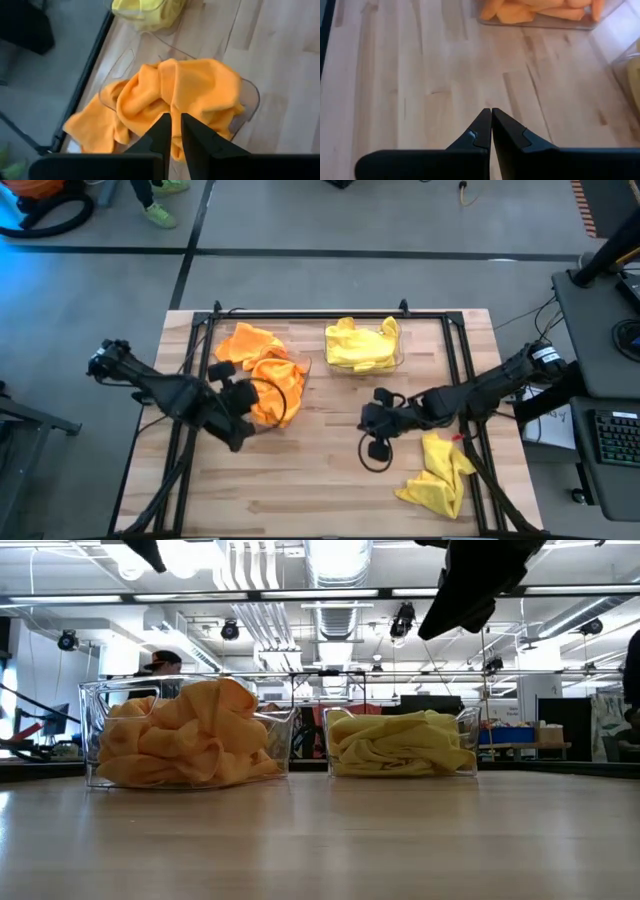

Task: Sort microfiber towel by color & place in baskets
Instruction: Put the orange microfiber towel into the left transparent bin

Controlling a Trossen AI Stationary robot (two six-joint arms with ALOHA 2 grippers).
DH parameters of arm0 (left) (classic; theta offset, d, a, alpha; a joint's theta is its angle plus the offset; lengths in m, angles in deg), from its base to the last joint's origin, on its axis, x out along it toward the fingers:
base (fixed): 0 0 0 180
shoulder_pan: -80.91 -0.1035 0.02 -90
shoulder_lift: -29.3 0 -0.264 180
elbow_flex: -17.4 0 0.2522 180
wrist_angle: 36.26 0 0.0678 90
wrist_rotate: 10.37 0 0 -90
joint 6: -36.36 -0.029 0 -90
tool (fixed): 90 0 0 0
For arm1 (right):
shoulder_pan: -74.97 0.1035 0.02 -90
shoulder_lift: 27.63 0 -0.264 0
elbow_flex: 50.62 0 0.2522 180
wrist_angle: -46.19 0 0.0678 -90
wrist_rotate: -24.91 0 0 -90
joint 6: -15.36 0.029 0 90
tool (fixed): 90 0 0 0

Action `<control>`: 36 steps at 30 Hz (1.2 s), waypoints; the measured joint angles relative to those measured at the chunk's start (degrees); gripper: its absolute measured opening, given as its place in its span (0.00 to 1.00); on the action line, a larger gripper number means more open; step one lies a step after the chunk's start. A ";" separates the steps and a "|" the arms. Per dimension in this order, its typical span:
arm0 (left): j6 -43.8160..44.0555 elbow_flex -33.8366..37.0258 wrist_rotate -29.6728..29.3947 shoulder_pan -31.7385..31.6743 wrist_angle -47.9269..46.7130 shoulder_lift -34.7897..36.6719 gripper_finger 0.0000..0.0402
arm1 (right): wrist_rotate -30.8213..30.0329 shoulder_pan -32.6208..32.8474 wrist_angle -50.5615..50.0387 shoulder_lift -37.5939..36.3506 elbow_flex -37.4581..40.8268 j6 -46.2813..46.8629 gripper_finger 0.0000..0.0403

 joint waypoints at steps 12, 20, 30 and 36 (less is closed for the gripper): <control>-3.09 14.63 7.03 -20.33 6.74 13.75 0.00 | -1.60 1.41 1.70 0.02 0.20 0.89 0.02; -22.86 23.40 21.18 -41.47 19.20 17.86 0.00 | -1.57 1.41 2.82 0.06 0.23 0.87 0.02; -36.91 25.62 28.23 -64.29 25.33 15.88 0.00 | -1.68 1.39 2.89 0.07 0.23 0.87 0.02; -42.91 25.62 33.16 -73.11 29.43 10.87 0.00 | -3.19 1.39 2.89 0.07 0.23 0.84 0.02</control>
